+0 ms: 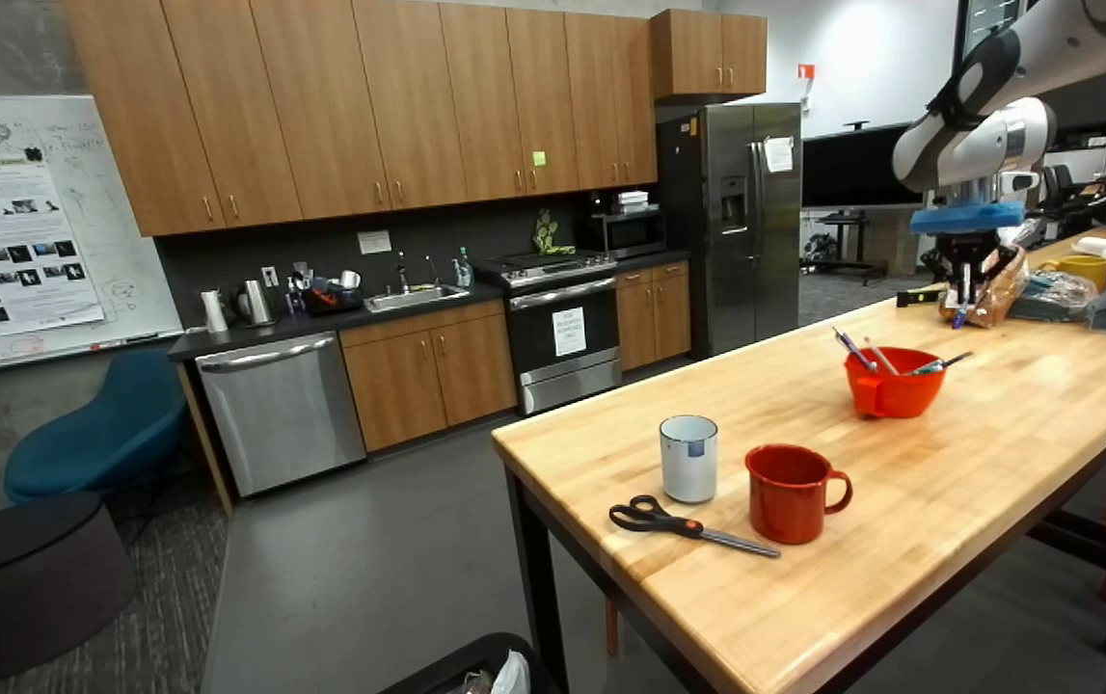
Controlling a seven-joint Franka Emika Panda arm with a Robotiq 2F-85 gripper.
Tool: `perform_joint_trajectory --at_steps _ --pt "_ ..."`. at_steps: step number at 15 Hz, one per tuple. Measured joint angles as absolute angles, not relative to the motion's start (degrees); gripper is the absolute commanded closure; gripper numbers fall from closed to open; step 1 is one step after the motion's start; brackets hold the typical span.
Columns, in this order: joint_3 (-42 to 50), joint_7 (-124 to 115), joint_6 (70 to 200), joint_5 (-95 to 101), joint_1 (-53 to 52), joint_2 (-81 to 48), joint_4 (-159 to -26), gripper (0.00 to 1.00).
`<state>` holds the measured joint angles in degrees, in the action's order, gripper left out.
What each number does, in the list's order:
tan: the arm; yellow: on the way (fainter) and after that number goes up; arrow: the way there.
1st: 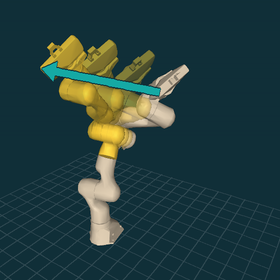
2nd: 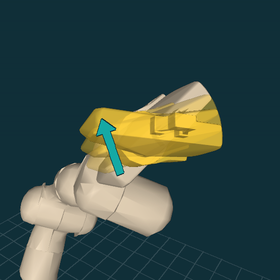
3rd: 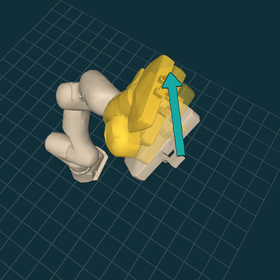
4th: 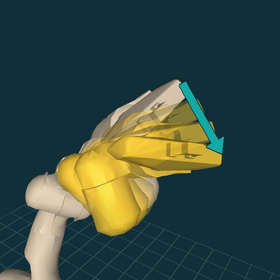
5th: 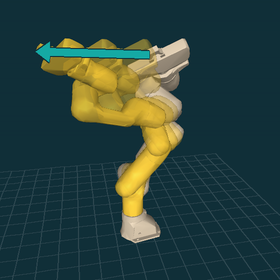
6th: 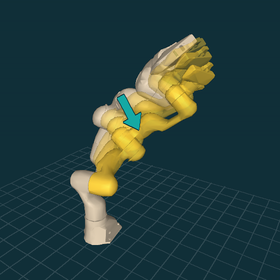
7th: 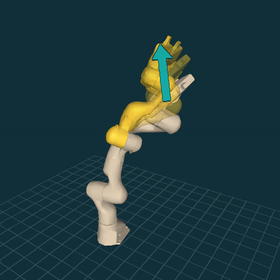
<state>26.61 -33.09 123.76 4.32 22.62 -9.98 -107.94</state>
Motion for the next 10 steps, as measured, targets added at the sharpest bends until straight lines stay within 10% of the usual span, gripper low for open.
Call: perform_joint_trajectory --at_steps 10 --pt "21.18 -43.57 125.85 12.71 15.89 -7.48 -107.99 0.97"
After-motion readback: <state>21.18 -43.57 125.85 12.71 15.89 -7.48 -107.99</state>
